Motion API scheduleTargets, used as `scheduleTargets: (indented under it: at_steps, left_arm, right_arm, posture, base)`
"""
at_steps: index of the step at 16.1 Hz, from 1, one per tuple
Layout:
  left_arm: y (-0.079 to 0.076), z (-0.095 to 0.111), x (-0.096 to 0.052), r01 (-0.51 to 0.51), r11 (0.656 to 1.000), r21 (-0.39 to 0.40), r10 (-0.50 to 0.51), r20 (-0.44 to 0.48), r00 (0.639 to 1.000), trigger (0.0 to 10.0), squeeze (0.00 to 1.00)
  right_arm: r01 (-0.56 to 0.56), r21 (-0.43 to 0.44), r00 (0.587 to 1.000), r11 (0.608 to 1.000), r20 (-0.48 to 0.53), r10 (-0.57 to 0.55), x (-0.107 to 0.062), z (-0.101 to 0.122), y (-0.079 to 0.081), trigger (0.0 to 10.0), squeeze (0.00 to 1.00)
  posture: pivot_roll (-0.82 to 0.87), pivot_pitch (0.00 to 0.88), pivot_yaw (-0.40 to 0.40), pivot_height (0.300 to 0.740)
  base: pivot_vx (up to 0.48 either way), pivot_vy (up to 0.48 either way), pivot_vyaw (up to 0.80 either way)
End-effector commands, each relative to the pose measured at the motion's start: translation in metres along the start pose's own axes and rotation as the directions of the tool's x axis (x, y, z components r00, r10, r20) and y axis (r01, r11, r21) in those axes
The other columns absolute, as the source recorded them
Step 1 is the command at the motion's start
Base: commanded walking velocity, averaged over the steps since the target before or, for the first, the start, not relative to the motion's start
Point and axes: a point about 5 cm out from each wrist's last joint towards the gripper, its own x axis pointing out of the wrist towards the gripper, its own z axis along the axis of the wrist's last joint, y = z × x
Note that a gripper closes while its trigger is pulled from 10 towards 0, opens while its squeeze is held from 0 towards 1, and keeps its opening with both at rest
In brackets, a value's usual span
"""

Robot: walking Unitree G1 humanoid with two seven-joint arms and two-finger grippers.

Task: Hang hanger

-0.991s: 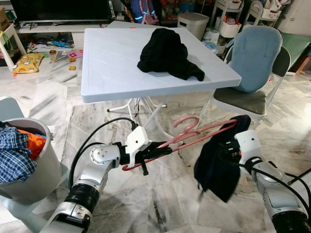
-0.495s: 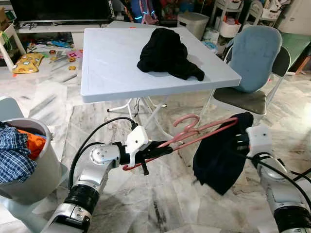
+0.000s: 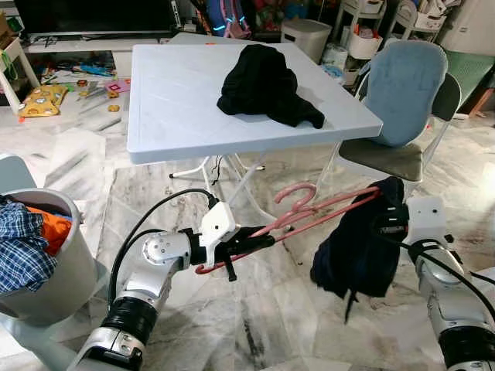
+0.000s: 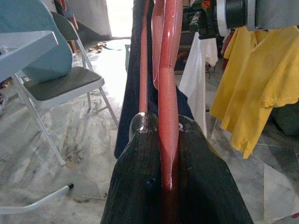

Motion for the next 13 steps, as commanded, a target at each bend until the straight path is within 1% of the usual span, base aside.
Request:
scheduleTargets:
  at_steps: [1,3,5,6,8,10,12,13]
  left_arm:
    - [0.001,0.01,0.002,0.003,0.999,0.032,-0.004,0.04,0.999,0.0,0.0]
    - [0.001,0.009,0.002,0.0,1.0,0.031,-0.001,0.037,0.999,0.0,0.0]
    - [-0.001,0.007,0.003,-0.005,0.999,0.032,0.004,0.033,0.999,0.0,0.0]
    - [-0.004,0.004,0.003,0.012,0.999,0.037,-0.013,0.019,1.0,0.0,0.0]
    - [-0.007,0.0,0.001,0.034,0.999,0.03,-0.034,0.004,0.999,0.0,0.0]
    - [-0.009,-0.003,-0.001,0.065,0.998,0.022,-0.064,-0.02,0.998,0.0,0.0]
    - [-0.013,-0.005,-0.004,0.097,0.995,0.008,-0.097,-0.026,0.995,0.0,0.0]
    - [-0.015,-0.006,-0.007,0.119,0.993,-0.009,-0.119,-0.032,0.992,0.0,0.0]
  right_arm:
    - [0.044,-0.007,0.998,0.999,0.038,-0.044,0.003,0.011,-0.011,0.0,0.0]
    - [0.072,-0.011,0.995,0.997,0.072,-0.071,0.003,0.017,-0.016,0.0,0.0]
    - [0.115,-0.024,0.986,0.993,0.126,-0.111,0.003,0.03,-0.022,0.0,0.0]
    - [0.154,-0.028,0.974,0.988,0.17,-0.147,0.004,0.043,-0.028,0.0,0.0]
    - [0.203,-0.018,0.954,0.979,0.229,-0.193,0.007,0.062,-0.035,0.0,0.0]
    - [0.229,-0.004,0.941,0.974,0.258,-0.22,0.01,0.075,-0.037,0.0,0.0]
    - [0.279,-0.006,0.93,0.96,0.251,-0.269,0.016,0.084,-0.04,0.0,0.0]
    - [0.333,-0.005,0.926,0.943,0.192,-0.325,0.019,0.076,-0.044,0.0,0.0]
  posture:
    - [0.08,0.0,-0.116,0.74]
    - [0.08,0.0,-0.122,0.74]
    - [0.08,0.0,-0.132,0.74]
    - [0.08,0.0,-0.138,0.74]
    - [0.08,0.0,-0.14,0.74]
    - [0.08,0.0,-0.139,0.74]
    - [0.09,0.0,-0.141,0.74]
    - [0.09,0.0,-0.145,0.74]
  base:
    - [0.0,0.0,0.0]
    - [0.0,0.0,0.0]
    - [0.0,0.0,0.0]
    - [0.0,0.0,0.0]
    - [0.0,0.0,0.0]
    - [0.0,0.0,0.0]
    - [0.0,0.0,0.0]
    - [0.0,0.0,0.0]
